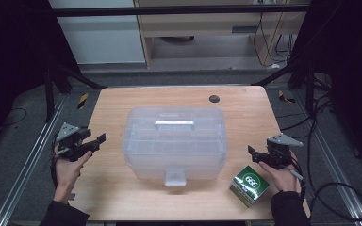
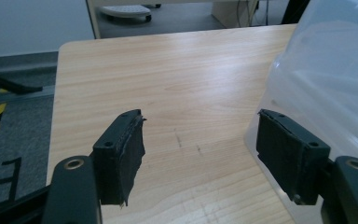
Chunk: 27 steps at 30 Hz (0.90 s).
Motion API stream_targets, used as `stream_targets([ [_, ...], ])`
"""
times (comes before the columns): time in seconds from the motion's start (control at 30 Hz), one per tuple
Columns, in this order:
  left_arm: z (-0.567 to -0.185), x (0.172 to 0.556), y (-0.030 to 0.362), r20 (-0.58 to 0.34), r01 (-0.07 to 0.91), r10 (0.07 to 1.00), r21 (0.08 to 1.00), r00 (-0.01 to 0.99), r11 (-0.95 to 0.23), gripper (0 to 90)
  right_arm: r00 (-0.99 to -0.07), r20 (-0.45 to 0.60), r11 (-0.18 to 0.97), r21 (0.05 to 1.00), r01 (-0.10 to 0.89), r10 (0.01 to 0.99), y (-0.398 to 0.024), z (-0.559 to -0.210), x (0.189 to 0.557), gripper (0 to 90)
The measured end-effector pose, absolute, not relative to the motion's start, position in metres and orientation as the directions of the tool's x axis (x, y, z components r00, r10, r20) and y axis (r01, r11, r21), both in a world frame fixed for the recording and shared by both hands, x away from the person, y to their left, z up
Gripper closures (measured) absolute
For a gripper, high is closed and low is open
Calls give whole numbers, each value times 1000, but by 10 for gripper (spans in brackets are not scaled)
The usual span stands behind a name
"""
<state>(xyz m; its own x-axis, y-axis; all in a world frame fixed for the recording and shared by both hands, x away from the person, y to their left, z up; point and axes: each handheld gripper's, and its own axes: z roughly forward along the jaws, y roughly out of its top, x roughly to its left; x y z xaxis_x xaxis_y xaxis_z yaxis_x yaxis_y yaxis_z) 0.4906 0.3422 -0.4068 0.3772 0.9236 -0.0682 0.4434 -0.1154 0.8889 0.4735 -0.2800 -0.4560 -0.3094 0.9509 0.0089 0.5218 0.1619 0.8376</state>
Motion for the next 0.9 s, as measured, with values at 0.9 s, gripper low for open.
stream_targets([
  [0.9, -355, 503, 322, 37, 358, 872, 903, 487, -238, 325, -339, 14, 170, 845, 507, 941, -278, -447, 469, 180],
])
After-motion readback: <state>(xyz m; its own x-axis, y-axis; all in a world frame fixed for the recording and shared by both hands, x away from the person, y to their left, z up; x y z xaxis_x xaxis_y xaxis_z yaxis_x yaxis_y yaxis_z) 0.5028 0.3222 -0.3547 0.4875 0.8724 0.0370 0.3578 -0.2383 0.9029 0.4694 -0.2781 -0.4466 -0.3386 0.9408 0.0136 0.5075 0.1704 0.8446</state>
